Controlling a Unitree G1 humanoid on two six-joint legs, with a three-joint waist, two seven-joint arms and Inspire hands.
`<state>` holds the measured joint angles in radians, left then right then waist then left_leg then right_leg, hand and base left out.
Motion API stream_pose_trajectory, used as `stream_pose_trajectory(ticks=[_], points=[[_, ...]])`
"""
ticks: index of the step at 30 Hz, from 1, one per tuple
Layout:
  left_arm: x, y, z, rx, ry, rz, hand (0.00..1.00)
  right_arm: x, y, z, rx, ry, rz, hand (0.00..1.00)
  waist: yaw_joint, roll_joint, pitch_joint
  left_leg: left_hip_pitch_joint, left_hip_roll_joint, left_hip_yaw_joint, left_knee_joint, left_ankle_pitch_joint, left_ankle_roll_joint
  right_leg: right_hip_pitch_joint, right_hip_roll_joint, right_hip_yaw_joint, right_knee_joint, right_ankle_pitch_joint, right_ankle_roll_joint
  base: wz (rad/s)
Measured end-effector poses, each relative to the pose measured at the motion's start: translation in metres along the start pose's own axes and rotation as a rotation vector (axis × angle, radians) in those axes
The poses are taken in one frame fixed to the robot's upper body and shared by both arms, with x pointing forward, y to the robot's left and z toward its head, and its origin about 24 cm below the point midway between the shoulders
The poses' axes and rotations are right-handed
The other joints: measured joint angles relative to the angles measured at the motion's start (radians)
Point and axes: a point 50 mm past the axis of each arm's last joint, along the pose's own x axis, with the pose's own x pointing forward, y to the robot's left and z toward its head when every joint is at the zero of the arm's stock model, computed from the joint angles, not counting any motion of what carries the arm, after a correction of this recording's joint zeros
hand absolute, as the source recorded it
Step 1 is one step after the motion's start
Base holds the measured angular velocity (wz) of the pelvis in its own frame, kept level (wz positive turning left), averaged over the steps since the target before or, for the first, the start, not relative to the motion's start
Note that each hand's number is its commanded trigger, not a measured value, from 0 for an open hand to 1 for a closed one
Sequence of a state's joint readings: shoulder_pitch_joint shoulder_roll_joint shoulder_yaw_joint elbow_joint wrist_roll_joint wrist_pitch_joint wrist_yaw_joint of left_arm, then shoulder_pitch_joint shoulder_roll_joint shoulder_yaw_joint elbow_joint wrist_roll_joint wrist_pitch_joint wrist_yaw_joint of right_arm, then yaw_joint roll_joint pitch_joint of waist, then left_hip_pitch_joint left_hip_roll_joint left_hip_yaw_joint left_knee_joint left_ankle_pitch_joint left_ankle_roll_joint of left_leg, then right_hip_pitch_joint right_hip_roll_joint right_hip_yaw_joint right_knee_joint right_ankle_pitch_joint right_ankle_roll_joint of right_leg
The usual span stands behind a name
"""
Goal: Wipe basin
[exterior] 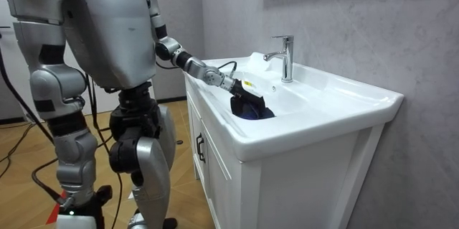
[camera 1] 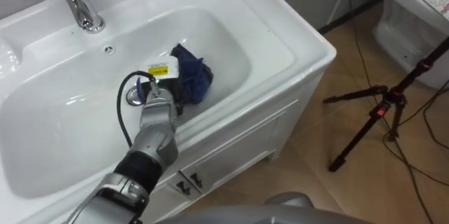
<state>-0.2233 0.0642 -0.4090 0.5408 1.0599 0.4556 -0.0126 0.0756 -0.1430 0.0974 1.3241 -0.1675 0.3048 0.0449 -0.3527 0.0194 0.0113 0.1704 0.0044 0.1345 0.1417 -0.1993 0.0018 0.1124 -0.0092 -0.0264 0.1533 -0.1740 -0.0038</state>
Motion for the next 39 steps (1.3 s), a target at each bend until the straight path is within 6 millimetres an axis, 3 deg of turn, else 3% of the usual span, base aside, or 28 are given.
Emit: stream_pose_trajectory(ticks=[11, 16, 27, 32, 39], points=[[0.001, 0.02, 0.02, -0.064, -0.084, 0.029, 1.0, -0.002, -0.002, 0.013, -0.059, -0.016, -0.012, 0.0, -0.002, 0.021, 0.008, -0.025, 0.0, -0.001, 0.001, 0.0, 0.0, -0.012, -0.003, -0.003, 0.0, 0.0, 0.001, 0.01], [0.0, 0.03, 0.029, -0.077, -0.125, 0.06, 1.0, -0.002, -0.002, 0.014, -0.092, -0.018, -0.016, 0.0, -0.001, 0.037, 0.0057, -0.039, 0.001, -0.001, 0.004, 0.0, 0.0, -0.028, -0.003, -0.005, 0.001, 0.0, 0.001, 0.01], [-0.001, 0.033, 0.03, -0.093, -0.135, 0.044, 1.0, -0.003, -0.004, 0.015, -0.091, -0.016, -0.022, 0.0, 0.004, 0.035, 0.0152, -0.033, 0.003, 0.0, 0.003, 0.0, 0.0, -0.026, -0.001, -0.001, 0.003, 0.001, 0.0, 0.0], [0.007, 0.02, 0.015, -0.129, -0.103, 0.008, 1.0, -0.002, -0.003, 0.014, -0.089, -0.037, -0.033, 0.0, 0.041, 0.024, 0.0195, -0.023, 0.001, 0.003, 0.001, 0.0, 0.0, -0.021, 0.005, 0.018, 0.006, 0.0, -0.001, -0.09], [-0.004, -0.032, -0.039, -0.217, 0.077, -0.002, 1.0, 0.0, 0.0, -0.002, -0.029, -0.019, -0.07, 0.0, 0.124, -0.014, -0.0034, 0.037, 0.007, 0.022, -0.012, 0.0, 0.0, 0.023, 0.015, 0.042, 0.001, -0.008, -0.009, -0.1]])
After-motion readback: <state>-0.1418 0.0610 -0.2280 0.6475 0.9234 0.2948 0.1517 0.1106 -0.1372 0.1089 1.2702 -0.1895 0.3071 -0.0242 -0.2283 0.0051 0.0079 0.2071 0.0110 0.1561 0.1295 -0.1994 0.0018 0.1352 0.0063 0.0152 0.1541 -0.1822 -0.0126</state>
